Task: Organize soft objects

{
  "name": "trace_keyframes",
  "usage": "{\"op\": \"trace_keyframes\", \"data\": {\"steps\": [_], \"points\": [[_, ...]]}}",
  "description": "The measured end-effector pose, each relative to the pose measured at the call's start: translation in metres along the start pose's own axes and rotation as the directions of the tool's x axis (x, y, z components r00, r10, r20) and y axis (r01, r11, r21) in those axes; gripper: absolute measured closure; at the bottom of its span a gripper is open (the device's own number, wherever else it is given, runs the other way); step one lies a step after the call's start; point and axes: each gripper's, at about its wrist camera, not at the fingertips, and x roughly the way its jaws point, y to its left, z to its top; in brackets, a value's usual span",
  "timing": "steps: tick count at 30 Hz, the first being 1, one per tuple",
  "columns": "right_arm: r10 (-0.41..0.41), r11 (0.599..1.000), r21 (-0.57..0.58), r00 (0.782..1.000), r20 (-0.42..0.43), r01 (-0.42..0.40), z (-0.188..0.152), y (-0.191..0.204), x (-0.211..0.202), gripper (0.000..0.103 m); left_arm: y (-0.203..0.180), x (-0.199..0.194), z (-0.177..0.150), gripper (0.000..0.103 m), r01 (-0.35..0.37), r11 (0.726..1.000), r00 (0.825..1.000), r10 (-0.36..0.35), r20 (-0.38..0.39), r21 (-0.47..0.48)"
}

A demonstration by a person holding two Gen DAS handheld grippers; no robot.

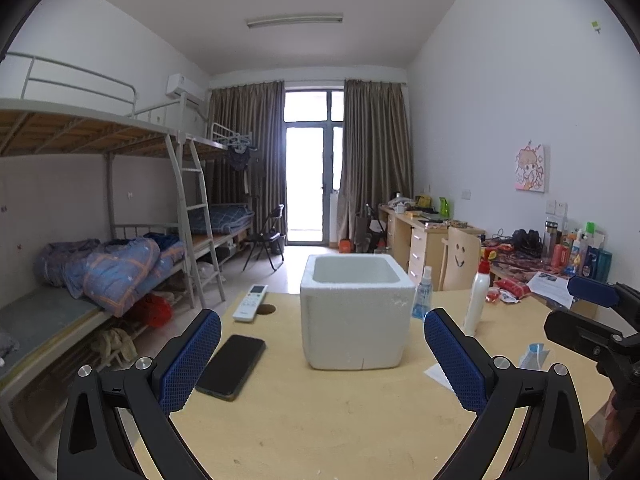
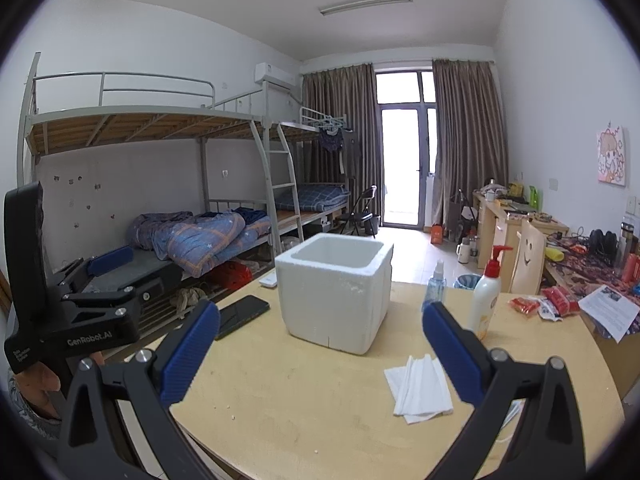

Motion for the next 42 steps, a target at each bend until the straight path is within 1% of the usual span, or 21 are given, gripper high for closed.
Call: {"op": "trace_keyframes", "data": {"steps": [6,9,11,15,17,21,23,27,34,37,42], "points": [[0.007,1.0,-0.003,1.0,-0.018,-0.007,-0.017,0.002,0.007,0.0,0.001,0.001,-0.016,0.001,0.003,1.0,1.0,-0.003,-0.007,-0.008],[0.031,1.0,0.0,0.999,-0.036,-0.031,-0.027,0.002,0.012,0.0,0.001,0.003,-0.023,0.001,0.008,1.0,1.0,-0.008,-0.021,-0.013],[0.049,0.999,0.014,0.998,-0.049,-0.049,-0.033,0.001,0.016,0.0,0.001,0.001,-0.03,0.001,0.005,1.0,1.0,-0.005,-0.012,-0.017],[0.044,0.999,0.013,0.997,-0.059,-0.044,-0.043,0.002,0.018,0.0,0.0,-0.003,-0.04,0.001,-0.005,1.0,1.0,0.006,0.018,-0.017],[0.047,0.999,0.017,0.997,-0.058,-0.046,-0.049,0.001,0.018,0.0,-0.002,-0.004,-0.045,0.001,-0.005,1.0,1.0,0.005,0.019,-0.011],[0.081,0.996,0.038,0.995,-0.06,-0.079,-0.058,0.0,0.019,0.0,-0.002,-0.005,-0.055,0.001,-0.009,1.0,1.0,0.01,0.023,-0.023],[0.078,0.996,0.036,0.995,-0.06,-0.076,-0.065,0.001,0.021,0.0,-0.002,-0.005,-0.061,0.001,-0.013,1.0,1.0,0.014,0.028,-0.025],[0.078,0.997,0.029,0.994,-0.071,-0.076,-0.074,0.002,0.025,0.0,-0.003,-0.001,-0.07,0.001,-0.054,0.999,0.998,0.054,0.043,0.002],[0.074,0.997,0.044,0.993,-0.089,-0.07,-0.082,-0.002,0.031,0.0,-0.003,0.012,-0.082,0.001,-0.049,0.999,0.999,0.049,-0.008,0.007],[0.065,0.997,0.053,0.993,-0.097,-0.06,-0.083,-0.004,0.034,0.0,-0.002,0.017,-0.085,0.001,-0.035,0.999,0.999,0.035,-0.032,-0.001],[0.051,0.996,0.075,0.994,-0.092,-0.044,-0.086,-0.013,0.031,0.0,-0.013,0.021,-0.086,0.001,-0.038,0.999,0.998,0.039,-0.041,0.017]]}}
